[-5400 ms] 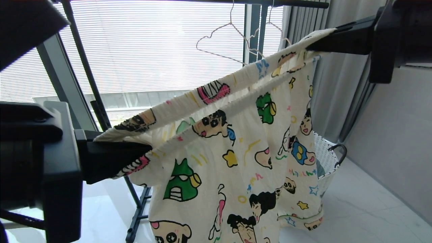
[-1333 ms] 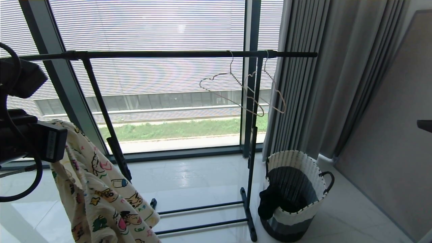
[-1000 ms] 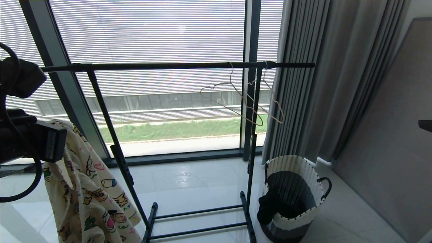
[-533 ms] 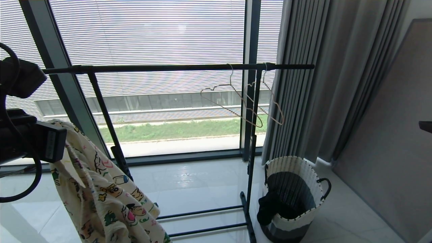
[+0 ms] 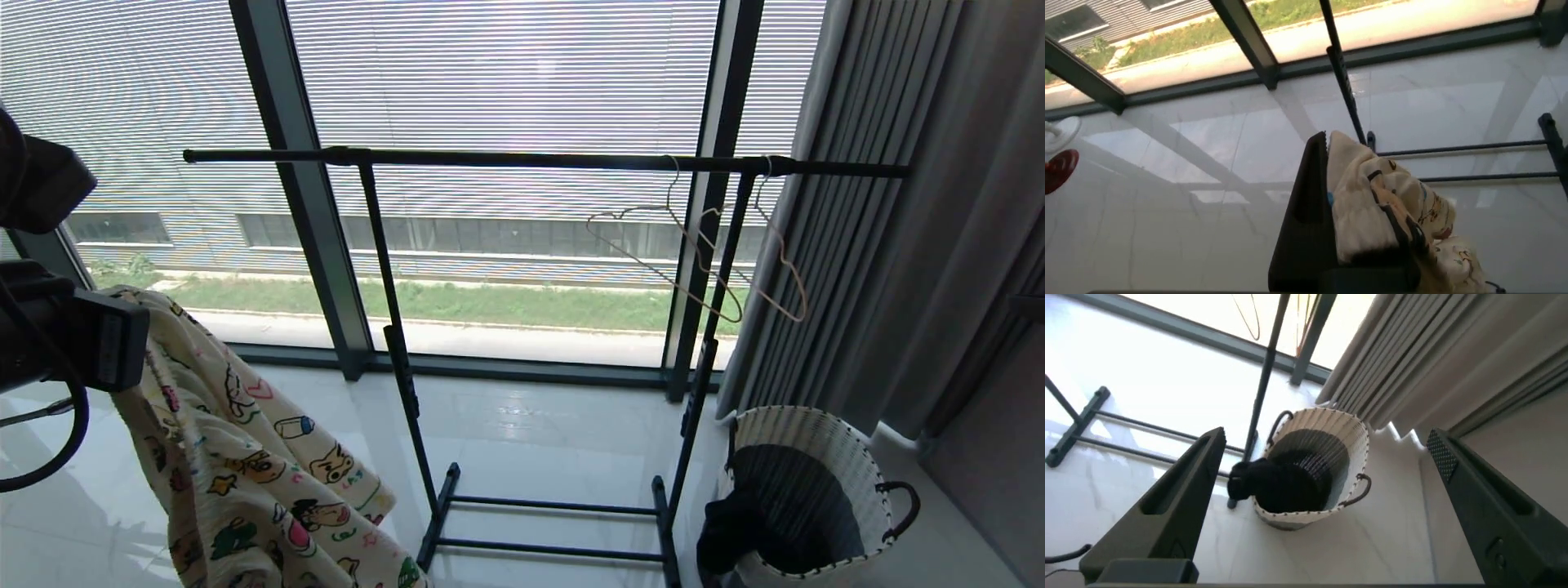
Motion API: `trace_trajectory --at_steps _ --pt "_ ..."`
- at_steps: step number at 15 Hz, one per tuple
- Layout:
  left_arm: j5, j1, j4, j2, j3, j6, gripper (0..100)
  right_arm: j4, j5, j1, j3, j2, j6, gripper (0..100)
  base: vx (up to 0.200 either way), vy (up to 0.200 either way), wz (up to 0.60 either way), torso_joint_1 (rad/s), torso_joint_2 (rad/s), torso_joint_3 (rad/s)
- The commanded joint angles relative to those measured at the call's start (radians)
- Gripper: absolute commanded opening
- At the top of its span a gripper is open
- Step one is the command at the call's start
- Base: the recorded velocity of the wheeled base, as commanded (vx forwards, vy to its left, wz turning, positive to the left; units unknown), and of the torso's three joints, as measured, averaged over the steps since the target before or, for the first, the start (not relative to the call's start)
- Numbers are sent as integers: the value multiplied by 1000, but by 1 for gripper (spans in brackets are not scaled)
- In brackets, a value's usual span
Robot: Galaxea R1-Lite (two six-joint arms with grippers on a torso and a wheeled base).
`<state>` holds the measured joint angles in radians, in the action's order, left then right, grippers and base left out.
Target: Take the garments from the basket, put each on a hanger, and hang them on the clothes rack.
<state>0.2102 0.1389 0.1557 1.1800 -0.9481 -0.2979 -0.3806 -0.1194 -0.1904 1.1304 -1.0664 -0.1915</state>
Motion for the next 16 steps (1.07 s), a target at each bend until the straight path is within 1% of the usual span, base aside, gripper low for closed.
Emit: trace_trajectory --at_steps 1,3,4,7,10,13,16 --pt "0 -1 1 1 0 0 0 0 0 0 0 2 0 100 0 0 0 0 0 0" --pt "0 1 -1 3 0 0 0 0 -2 2 0 2 1 100 0 0 0 0 0 0" --pt "0 1 -8 1 0 0 0 0 0 19 -1 2 4 100 0 0 0 0 0 0" --pt "0 1 -76 6 9 -3 0 0 3 89 -17 -1 9 100 0 0 0 0 0 0" --pt "0 2 -76 6 23 -29 0 0 58 147 -26 -4 9 100 0 0 0 0 0 0" --pt "0 5 -76 6 23 -29 0 2 106 177 -24 -12 10 100 200 0 0 -6 2 2" --pt "0 5 -78 4 22 -29 0 42 173 195 -37 -21 4 100 200 0 0 2 1 4"
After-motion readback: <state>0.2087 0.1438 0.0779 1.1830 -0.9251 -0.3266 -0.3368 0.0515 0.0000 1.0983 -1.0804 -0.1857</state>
